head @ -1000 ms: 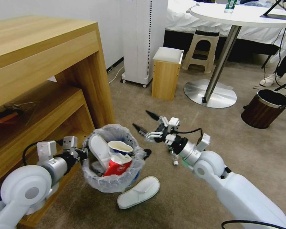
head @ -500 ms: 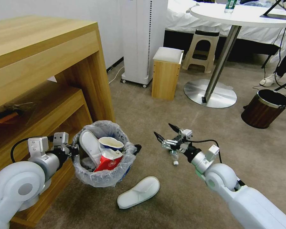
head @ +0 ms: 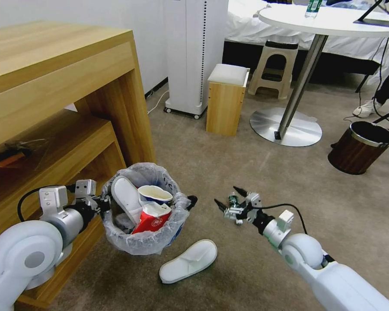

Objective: Pick up the trash bin and place the garbage on the floor into it.

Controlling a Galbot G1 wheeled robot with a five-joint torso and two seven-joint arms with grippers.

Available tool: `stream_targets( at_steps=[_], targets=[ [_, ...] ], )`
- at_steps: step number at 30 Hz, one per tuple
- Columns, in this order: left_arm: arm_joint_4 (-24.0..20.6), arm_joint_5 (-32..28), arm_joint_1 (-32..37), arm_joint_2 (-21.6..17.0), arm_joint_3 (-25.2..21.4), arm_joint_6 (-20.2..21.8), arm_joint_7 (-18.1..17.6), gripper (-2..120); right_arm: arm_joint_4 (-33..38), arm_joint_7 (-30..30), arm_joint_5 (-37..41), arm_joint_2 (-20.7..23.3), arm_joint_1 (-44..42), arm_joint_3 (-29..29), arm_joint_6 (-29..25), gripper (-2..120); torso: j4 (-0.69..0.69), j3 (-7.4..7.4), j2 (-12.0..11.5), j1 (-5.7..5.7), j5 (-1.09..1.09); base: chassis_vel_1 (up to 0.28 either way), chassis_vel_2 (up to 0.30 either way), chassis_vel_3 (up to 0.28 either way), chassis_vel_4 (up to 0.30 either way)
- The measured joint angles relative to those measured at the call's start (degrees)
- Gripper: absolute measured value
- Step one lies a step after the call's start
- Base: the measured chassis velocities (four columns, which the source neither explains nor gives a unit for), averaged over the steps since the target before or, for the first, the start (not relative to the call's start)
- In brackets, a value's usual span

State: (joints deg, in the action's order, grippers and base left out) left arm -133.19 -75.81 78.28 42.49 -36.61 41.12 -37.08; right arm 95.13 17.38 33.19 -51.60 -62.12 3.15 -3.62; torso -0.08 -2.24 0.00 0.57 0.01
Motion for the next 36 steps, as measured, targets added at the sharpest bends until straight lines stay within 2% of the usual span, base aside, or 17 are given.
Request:
stream_targets(
  at_steps=[9,12,21,23,24,26,27,30,31,33,36],
  targets=[
    [-0.8,0.1,0.3,0.3,-0.2,0.0,-0.1,0,-4.8,9.9,-6.0,-1.2,4.0,-3.1,4.0,100,0.0,0.0,0.0,0.0,-0.01,0.0,0.0,0.0,0.0],
    [-1.0,0.2,0.4,0.9,-0.1,0.0,-0.1,0,-8.0,15.0,-10.6,-1.9,5.6,-4.6,4.5,100,0.01,0.0,0.0,0.0,-0.01,0.0,0.0,0.0,0.0],
    [-1.0,0.5,0.5,1.9,0.4,0.0,-0.1,0,-12.5,16.1,-14.4,-3.1,7.0,-9.0,3.0,100,0.0,0.0,0.0,0.0,-0.01,0.0,0.0,0.0,0.0],
    [-1.0,0.6,0.5,2.1,0.6,0.0,-0.1,0,-14.9,20.8,-17.6,-3.8,8.1,-9.3,1.1,100,0.0,0.0,0.0,0.0,0.0,0.0,0.0,0.0,0.0],
    [-1.0,0.6,0.5,2.1,0.6,0.0,-0.1,0,-14.9,20.8,-17.6,-3.8,8.1,-9.3,1.1,100,0.0,0.0,0.0,0.0,0.0,0.0,0.0,0.0,0.0],
    [-1.1,0.7,0.5,2.1,0.7,0.0,-0.1,0,-18.0,26.2,-21.4,-4.7,9.7,-9.0,-0.8,100,0.0,0.0,0.0,0.0,-0.01,0.0,0.0,0.0,0.0],
    [-1.1,0.7,0.5,2.1,0.7,0.0,-0.1,0,-18.0,26.2,-21.4,-4.7,9.7,-9.0,-0.8,100,0.0,0.0,0.0,0.0,-0.01,0.0,0.0,0.0,0.0],
    [-1.5,0.7,0.6,2.0,0.6,0.0,-0.1,0,-24.2,35.8,-24.5,-6.6,12.6,-7.8,-3.7,100,0.0,0.0,0.0,0.0,-0.01,0.0,0.0,0.0,0.0],
    [-1.5,0.7,0.6,2.0,0.6,0.0,-0.1,0,-24.2,35.8,-24.5,-6.6,12.6,-7.8,-3.7,100,0.0,0.0,0.0,0.0,-0.01,0.0,0.0,0.0,0.0],
    [-1.6,0.6,0.7,1.8,0.3,0.0,-0.1,0,-28.6,41.9,-26.5,-8.1,15.0,-7.2,-5.1,100,-0.01,0.0,0.0,0.0,0.0,0.0,0.0,0.0,0.0],
    [-1.7,0.5,0.7,1.6,0.1,0.0,-0.1,0,-32.0,44.9,-27.3,-9.5,17.2,-7.0,-5.7,100,0.0,0.0,0.0,0.0,-0.02,0.0,0.0,0.0,0.0]
  ],
)
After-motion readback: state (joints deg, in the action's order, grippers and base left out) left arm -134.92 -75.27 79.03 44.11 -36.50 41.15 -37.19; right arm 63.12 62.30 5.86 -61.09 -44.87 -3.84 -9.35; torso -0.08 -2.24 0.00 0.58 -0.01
